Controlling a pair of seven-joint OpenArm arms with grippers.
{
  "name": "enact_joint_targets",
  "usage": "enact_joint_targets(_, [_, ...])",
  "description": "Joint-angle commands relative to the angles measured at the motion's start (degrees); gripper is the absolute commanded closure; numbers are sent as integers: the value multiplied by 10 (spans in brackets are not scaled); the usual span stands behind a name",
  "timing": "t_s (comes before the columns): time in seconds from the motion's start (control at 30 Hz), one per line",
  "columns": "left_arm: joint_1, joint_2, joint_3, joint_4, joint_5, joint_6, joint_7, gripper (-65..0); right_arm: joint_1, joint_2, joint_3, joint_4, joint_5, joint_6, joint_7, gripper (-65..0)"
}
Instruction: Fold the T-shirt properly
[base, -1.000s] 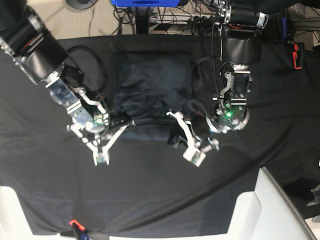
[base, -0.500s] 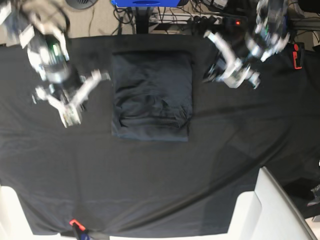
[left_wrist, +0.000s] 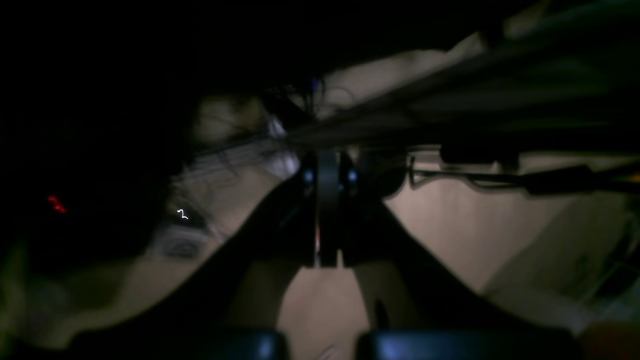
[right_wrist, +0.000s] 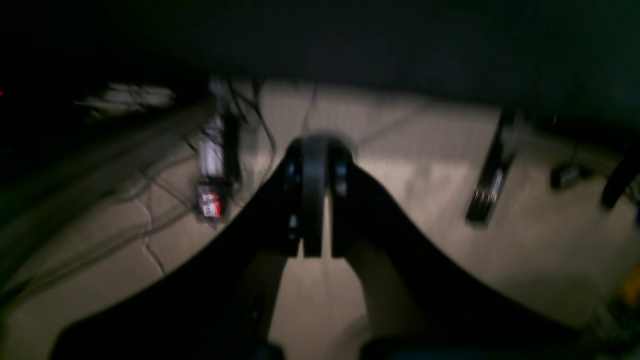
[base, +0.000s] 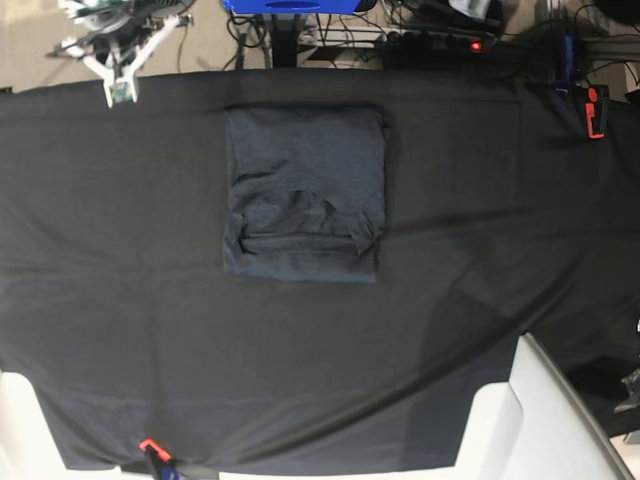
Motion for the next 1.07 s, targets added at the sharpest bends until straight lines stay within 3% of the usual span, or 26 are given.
enact_joint_targets(0.0, [-7,-6,-2,-48,-1,7,-31,0,-7,-5,-9,-30,0,-4,-3,-17])
enact_joint_targets(0.13, [-108,-23,60,-329,-1,36,-147,0,42,-35,-73,-214,0,26,43,-17])
enact_joint_targets(0.27, [-246,-34,194,-599,-1,70,-219,0,136,-114,-131,-545,0,94,163,-20])
enact_joint_targets(0.33, [-286,-34,253,-618,-5,101,-204,0,200,-173,-139,-763,1,139,263,-21])
enact_joint_targets(0.4, [-314,-33,284,-611,-7,137,-153,0,247,-215,-137,-925,3,184,417,-21])
enact_joint_targets(0.47, [-337,-30,289,-596,-4,160,-94,0,254,-229,-137,-942,3,192,545,-21])
enact_joint_targets(0.53, [-350,-27,289,-576,-6,173,-54,0,244,-225,-134,-942,4,189,618,-21])
enact_joint_targets(0.77, [-355,-26,290,-554,-2,177,-52,0,223,-217,36,-896,80,189,625,-21])
enact_joint_targets(1.03, [-357,-27,291,-553,-2,177,-52,0,225,-220,54,-896,81,189,625,-21])
